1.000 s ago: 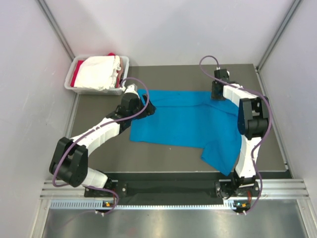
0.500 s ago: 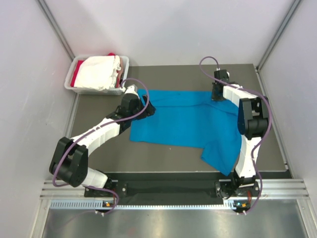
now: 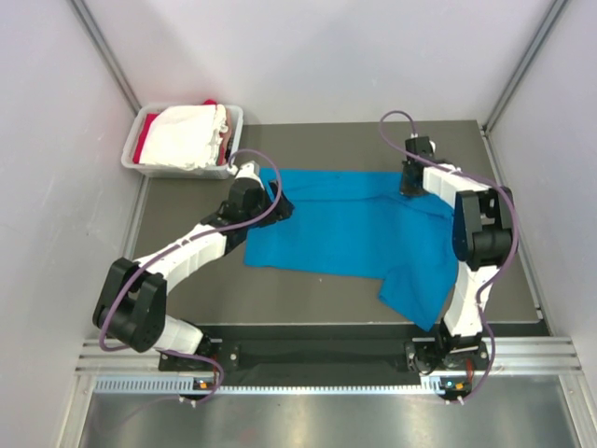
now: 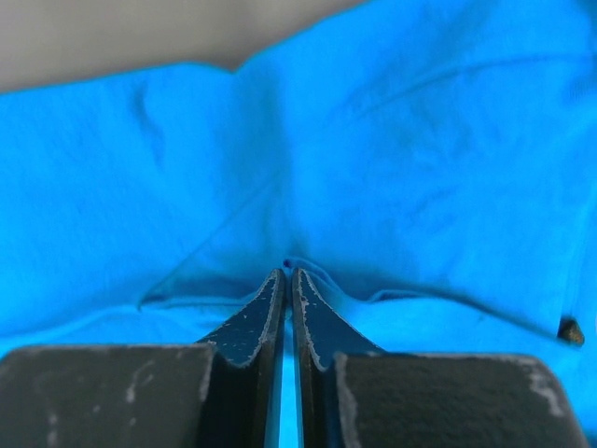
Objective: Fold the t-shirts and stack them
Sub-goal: Fold the tshirt
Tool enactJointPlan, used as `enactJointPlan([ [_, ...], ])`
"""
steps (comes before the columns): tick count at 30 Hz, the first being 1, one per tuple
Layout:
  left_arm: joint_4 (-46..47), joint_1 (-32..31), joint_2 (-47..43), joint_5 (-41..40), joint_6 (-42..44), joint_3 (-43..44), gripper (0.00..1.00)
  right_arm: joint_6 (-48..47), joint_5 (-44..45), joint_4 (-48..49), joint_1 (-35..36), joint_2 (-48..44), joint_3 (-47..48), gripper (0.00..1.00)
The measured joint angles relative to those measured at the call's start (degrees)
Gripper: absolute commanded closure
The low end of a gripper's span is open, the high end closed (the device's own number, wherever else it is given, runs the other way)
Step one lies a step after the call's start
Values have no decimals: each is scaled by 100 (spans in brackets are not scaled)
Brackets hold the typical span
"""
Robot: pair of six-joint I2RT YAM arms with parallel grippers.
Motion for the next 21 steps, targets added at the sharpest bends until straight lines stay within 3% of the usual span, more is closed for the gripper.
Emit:
enactJointPlan([
  [15, 254, -35, -184, 345, -22, -363, 22, 450, 61, -74, 511, -439, -612, 92],
  [21, 339, -37, -310, 470, -72, -566, 22, 664, 146, -114, 761, -787, -1064, 82],
])
